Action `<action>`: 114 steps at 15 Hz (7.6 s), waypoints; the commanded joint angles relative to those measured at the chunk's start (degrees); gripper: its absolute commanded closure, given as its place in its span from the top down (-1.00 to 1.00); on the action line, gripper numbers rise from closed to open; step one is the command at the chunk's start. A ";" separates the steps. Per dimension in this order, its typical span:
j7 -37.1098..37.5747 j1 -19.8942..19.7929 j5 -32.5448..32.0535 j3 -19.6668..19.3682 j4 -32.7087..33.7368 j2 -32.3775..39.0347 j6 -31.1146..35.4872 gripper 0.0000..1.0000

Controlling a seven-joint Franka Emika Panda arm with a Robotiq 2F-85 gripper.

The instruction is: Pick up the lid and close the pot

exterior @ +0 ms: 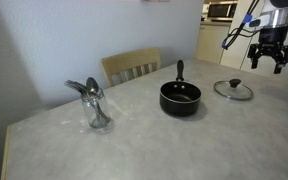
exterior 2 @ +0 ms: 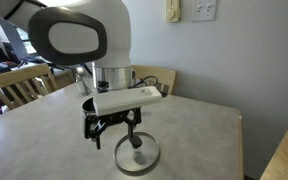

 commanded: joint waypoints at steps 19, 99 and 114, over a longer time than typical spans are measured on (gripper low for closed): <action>-5.25 -8.39 0.19 11.49 7.73 14.98 22.25 1.00; 42.53 13.21 -13.31 17.36 22.25 9.35 -2.52 -0.71; 52.95 14.23 -13.44 19.75 24.13 17.27 1.57 -0.71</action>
